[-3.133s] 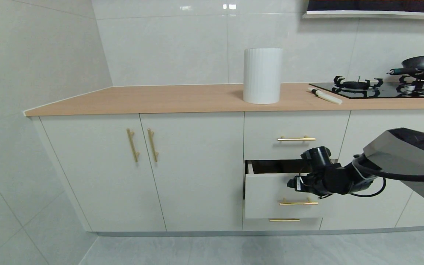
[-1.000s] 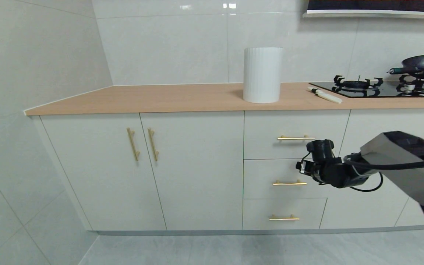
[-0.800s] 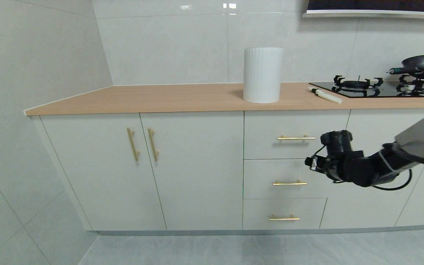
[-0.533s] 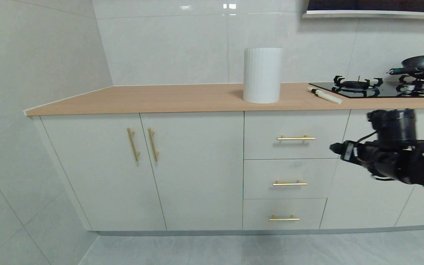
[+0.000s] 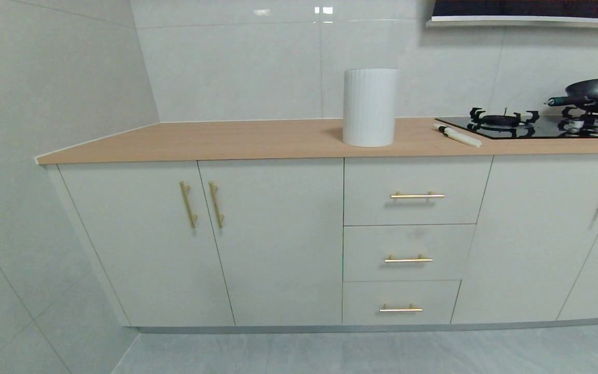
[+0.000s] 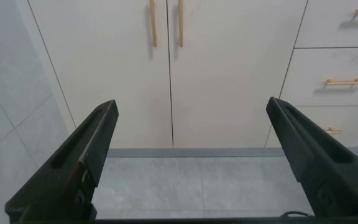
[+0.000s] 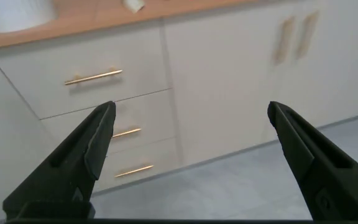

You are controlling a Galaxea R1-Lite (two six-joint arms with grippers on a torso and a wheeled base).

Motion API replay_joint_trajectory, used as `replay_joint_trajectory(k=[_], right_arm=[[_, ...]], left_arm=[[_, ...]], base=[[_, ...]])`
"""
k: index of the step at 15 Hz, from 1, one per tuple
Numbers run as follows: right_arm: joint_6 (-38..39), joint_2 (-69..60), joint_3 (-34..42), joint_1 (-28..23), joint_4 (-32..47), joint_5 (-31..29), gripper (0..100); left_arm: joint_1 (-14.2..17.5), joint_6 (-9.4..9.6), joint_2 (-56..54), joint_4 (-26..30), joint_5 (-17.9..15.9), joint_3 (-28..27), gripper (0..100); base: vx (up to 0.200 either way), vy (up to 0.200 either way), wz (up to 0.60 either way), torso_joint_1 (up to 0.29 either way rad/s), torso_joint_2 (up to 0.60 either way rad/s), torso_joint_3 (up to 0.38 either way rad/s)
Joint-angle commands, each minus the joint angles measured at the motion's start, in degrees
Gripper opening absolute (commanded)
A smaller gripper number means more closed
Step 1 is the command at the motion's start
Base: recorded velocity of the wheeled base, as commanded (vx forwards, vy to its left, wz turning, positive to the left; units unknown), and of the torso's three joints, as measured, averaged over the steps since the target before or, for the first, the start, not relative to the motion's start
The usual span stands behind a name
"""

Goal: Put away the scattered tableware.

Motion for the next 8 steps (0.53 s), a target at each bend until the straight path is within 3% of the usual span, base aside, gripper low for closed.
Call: replay_joint_trajectory(k=[1,4,8], right_arm=[[-6.23,-25.93,2.77,-3.32,14.85,-3.3,100],[-7.02,-32.61,4.35,-6.05,19.25,-4.71,100],[-6.93,-38.85,13.67,-7.89,16.52,-0.93,100]], left_arm=[[0.01,-0.02,0.0,-0.08,-0.02,0.0,100],[0.01,-0.02,0.0,-0.08,-0.02,0.0,100],[0.01,-0.02,0.0,0.01,0.07,0.0,100]], base=[[0.0,0.0,0.0,0.0,0.0,0.0],[0.0,0.0,0.0,0.0,0.0,0.0],[0.0,0.0,0.0,0.0,0.0,0.0]])
